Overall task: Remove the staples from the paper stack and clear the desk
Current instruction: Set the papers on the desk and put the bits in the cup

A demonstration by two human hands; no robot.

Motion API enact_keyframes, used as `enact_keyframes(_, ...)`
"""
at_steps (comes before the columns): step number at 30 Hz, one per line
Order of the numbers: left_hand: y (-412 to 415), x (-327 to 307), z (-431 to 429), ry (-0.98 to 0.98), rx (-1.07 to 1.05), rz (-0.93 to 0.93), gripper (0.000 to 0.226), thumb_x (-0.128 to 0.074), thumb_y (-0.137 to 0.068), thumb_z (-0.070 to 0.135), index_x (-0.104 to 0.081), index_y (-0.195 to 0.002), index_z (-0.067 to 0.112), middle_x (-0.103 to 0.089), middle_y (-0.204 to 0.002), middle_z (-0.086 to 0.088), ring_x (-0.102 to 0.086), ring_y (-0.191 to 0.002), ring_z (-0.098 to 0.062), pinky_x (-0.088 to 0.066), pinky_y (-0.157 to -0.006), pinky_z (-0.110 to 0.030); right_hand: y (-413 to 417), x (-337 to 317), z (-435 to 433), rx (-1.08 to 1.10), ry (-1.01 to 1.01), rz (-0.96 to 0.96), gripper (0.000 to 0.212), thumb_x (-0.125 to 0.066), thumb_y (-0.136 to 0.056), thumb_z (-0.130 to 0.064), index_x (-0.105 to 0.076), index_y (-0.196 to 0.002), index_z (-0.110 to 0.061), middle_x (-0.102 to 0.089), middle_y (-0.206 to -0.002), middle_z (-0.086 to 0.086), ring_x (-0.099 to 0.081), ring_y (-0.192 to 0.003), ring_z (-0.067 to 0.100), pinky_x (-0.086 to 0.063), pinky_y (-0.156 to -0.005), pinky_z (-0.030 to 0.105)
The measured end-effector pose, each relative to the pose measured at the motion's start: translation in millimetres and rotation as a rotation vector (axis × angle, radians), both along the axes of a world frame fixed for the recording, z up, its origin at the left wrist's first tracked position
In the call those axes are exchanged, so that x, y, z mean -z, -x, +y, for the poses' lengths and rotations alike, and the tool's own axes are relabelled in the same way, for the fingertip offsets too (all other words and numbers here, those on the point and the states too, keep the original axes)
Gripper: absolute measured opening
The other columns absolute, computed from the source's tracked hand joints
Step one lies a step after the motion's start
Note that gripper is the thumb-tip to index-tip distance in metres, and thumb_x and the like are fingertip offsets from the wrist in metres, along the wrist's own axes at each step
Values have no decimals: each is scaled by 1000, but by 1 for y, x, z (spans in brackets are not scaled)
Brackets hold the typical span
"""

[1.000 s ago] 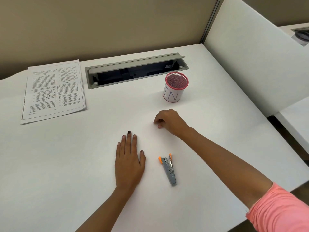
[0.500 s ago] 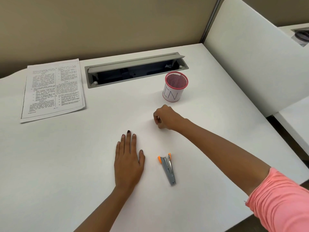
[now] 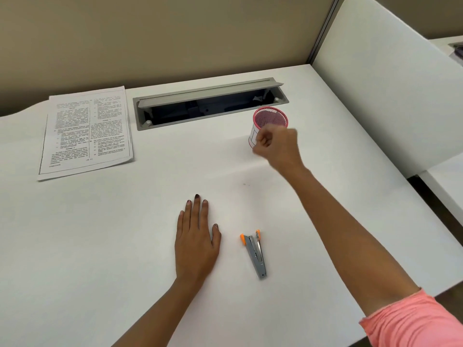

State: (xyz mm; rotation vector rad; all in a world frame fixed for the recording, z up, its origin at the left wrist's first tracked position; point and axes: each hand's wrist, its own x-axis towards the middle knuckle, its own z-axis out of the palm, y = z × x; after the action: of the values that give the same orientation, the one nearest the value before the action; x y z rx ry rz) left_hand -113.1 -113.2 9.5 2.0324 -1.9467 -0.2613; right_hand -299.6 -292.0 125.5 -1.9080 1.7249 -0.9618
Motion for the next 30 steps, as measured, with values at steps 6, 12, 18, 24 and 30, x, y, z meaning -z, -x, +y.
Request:
enact_keyframes(6,0,0,0,3,1,1,60,-32,-93,34,-30,-149,12,-20,-160,-3,-16,-148,-20,-10,-121,-34,23,-33,-48,169,167,74,11,-63,-73,-1,-71,-78,-7,-70,-72,7,-60,-62,15,-54,-66,23)
enact_keyframes(12,0,0,0,4,-1,14,60,-30,-93,34,-30,-149,12,-19,-160,-3,-16,-148,-19,-12,-120,-36,33,-28,-72,67,171,262,21,-57,-78,5,-74,-84,-5,-72,-82,15,-66,-74,26,-57,-73,34)
enact_keyframes(18,0,0,0,6,1,13,59,-32,-93,33,-30,-149,12,-20,-160,-4,-17,-148,-20,-13,-120,-36,27,-14,-50,-61,332,251,17,-58,-76,6,-72,-82,-2,-69,-83,15,-63,-76,27,-54,-74,37)
enact_keyframes(24,0,1,0,2,0,7,59,-36,-93,32,-30,-149,12,-21,-160,-4,-17,-148,-20,-12,-121,-35,10,28,-2,-701,39,458,17,-65,-75,10,-68,-82,-4,-66,-82,11,-65,-72,24,-51,-67,32)
enact_keyframes(30,0,0,-1,1,-6,7,60,-34,-93,33,-30,-149,13,-20,-160,-4,-17,-148,-20,-12,-121,-35,14,52,14,-875,-105,656,29,-53,-79,15,-66,-93,-7,-63,-96,8,-64,-81,22,-53,-71,37)
